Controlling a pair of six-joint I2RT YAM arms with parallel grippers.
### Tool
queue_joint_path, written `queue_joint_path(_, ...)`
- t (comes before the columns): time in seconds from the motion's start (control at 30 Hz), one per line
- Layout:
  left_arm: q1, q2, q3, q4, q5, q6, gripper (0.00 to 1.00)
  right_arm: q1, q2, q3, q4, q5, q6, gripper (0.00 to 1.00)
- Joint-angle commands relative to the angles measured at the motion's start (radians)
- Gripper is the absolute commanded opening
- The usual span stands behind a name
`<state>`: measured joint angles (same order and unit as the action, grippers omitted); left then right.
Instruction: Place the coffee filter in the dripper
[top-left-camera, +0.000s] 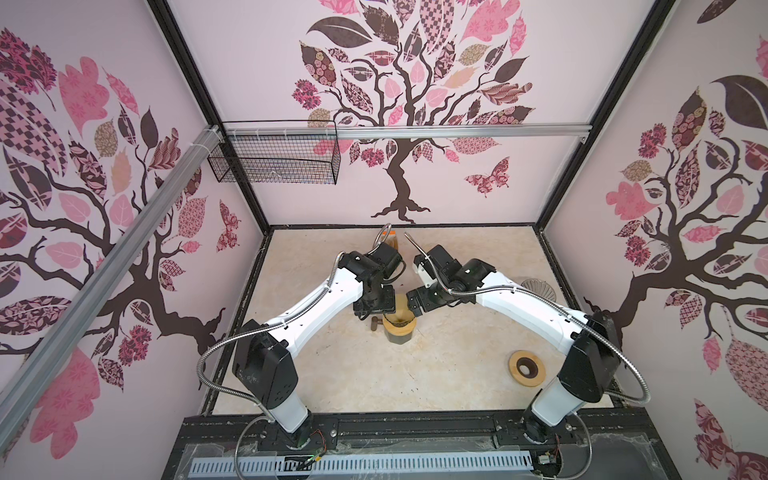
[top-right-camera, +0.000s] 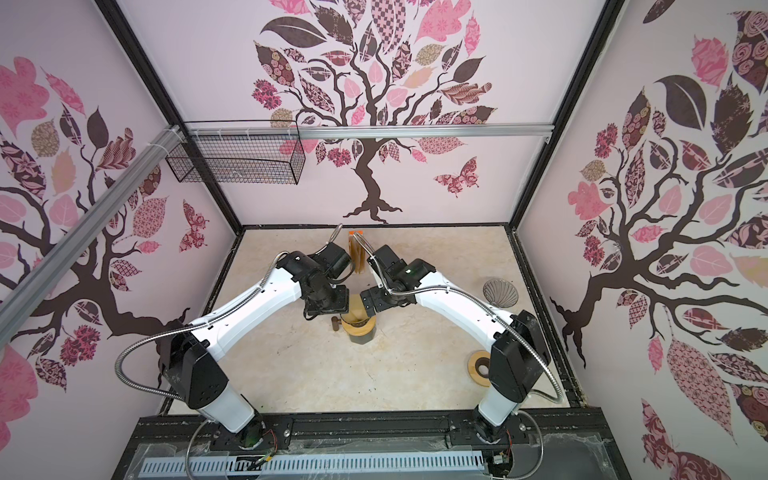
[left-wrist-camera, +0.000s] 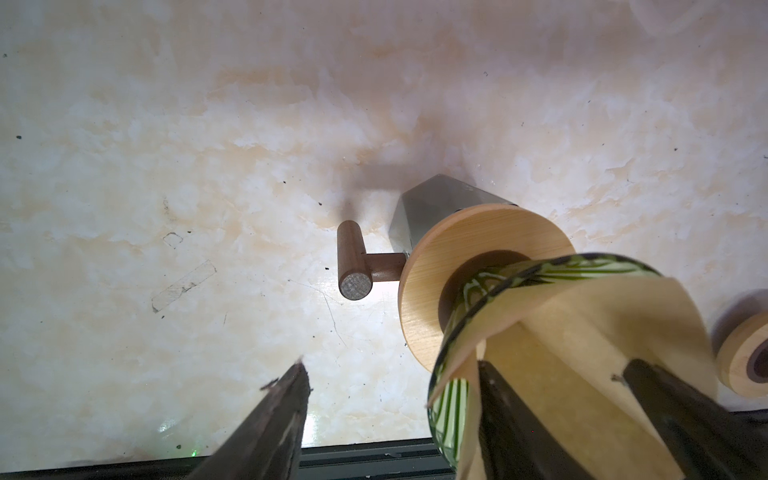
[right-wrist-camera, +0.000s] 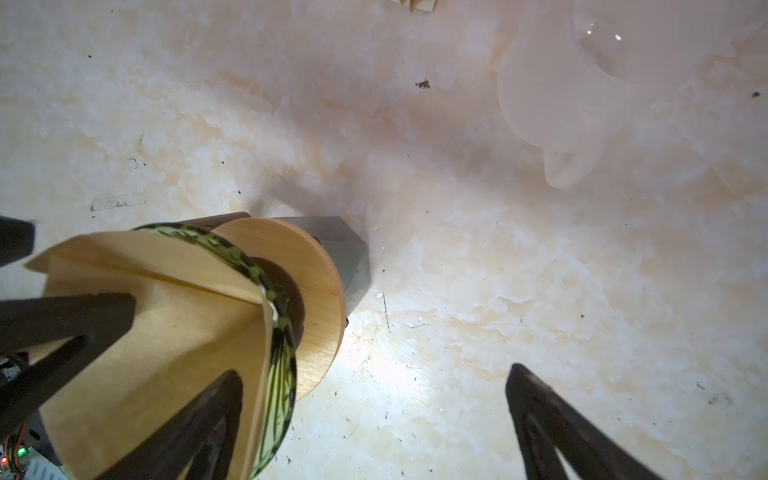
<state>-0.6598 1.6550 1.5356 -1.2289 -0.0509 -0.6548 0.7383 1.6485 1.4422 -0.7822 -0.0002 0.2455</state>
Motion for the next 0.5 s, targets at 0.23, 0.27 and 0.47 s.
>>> queue_joint_path(0.23, 0.000, -0.007, 0.001, -0.015, -0.036, 0.001, 0.65, 0.005, 0.005, -0.017, -0.011, 0.029, -0.012, 1.00)
queue_joint_path(0.27, 0.001, -0.007, -0.001, -0.013, -0.029, 0.003, 0.65, 0.004, 0.007, -0.021, -0.008, 0.029, -0.011, 1.00)
queue_joint_path(0.47, 0.000, -0.002, -0.035, -0.003, -0.011, 0.005, 0.65, 0.005, 0.014, -0.041, 0.001, 0.026, -0.009, 1.00)
